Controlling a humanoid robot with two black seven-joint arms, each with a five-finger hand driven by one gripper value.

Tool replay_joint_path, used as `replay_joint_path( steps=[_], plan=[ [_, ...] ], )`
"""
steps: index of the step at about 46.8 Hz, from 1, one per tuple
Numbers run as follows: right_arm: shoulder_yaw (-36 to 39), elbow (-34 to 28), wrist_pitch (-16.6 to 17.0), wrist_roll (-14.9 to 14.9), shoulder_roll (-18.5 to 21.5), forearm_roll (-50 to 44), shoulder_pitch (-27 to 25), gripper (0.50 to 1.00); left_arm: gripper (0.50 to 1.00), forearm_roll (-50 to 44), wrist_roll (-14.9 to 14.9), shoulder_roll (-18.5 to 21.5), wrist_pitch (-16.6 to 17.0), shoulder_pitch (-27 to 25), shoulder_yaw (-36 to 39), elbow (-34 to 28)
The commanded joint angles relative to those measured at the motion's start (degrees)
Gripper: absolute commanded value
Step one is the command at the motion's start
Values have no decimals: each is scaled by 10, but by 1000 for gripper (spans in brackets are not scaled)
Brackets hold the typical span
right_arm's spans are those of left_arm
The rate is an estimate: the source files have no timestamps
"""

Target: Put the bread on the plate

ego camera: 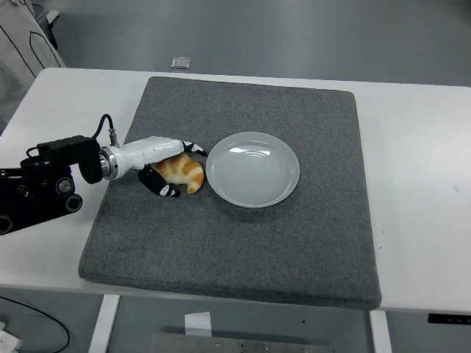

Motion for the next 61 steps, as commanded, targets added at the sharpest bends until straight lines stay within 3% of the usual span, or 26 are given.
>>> replay_joint_path(
  steps=[1,16,21,24,34,40,45,61],
  plan=[
    [-1,0,0,-1,0,0,0,932,834,0,0,0,-1,0,0,-1],
    [0,0,0,0,0,0,0,932,799,16,-1,1,-1,0,1,-2],
    [0,0,0,-1,0,0,0,932,776,16,-1,4,-3,-3,1,-3],
    [0,0,0,-1,0,0,0,932,735,16,-2,6,-3,-5,0,-3],
    [0,0,0,-1,0,0,-1,932,698,17,-5,9,-5,-12,0,-4],
    [0,0,0,-1,0,0,-1,932,613,17,-6,13,-5,-18,-2,-4],
    [0,0,0,-1,0,0,-1,932,500,18,-8,18,-7,-25,-2,-5],
    [0,0,0,0,0,0,-1,932,500,19,-9,32,-7,-55,-7,-14]
  ],
)
